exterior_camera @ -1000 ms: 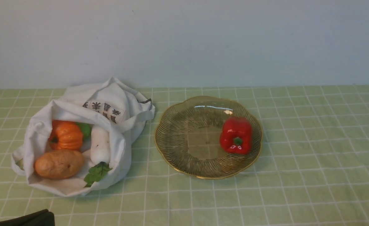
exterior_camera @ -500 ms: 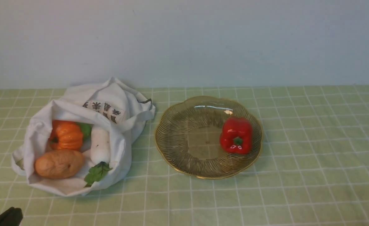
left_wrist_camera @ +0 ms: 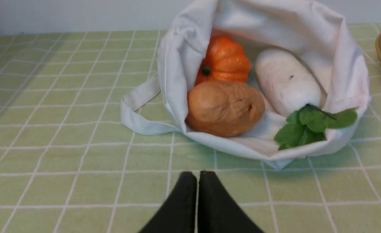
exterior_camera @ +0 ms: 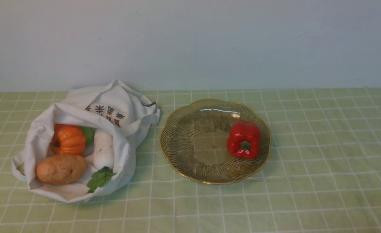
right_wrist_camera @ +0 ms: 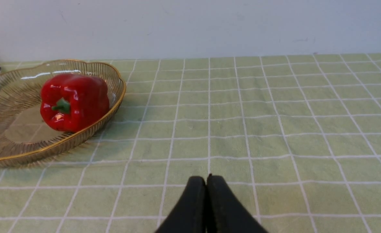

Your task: Take vegetables from bag on green coffee tablecloth place on plate.

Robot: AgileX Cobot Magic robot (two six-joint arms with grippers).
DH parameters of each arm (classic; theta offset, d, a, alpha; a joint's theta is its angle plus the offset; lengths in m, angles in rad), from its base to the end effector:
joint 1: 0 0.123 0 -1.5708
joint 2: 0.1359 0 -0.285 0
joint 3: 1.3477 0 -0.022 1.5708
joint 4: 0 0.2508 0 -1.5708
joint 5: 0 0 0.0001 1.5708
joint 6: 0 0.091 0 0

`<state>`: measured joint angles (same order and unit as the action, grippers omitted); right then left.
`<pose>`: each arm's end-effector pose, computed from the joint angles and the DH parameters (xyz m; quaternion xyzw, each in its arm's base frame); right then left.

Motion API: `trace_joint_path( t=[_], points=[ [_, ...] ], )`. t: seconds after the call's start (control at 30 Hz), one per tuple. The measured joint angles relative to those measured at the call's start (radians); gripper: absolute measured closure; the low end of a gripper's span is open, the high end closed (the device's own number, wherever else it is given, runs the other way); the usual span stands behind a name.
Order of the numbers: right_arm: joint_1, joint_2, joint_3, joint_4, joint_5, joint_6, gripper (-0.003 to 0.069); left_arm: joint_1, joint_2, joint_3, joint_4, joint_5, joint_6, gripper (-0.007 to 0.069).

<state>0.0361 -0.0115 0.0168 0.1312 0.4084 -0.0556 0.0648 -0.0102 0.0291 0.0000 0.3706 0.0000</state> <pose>0.0513 0.0066 0.1718 -0.0035 0.8116 0.0505 0.5820 0.0527 0.0034 0.1706 -0.0261 0.8051 0.0192 0.5923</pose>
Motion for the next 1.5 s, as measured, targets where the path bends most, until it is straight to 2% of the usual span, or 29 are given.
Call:
trace_joint_path(
  t=[0.47,1.5],
  points=[
    [0.0,0.0,0.0,0.0,0.0,0.0,0.0674,-0.146,0.0,0.0,0.0,0.003,0.014,0.0629],
    [0.0,0.0,0.0,0.0,0.0,0.0,0.0674,-0.155,0.0,0.0,0.0,0.003,0.014,0.0629]
  ],
)
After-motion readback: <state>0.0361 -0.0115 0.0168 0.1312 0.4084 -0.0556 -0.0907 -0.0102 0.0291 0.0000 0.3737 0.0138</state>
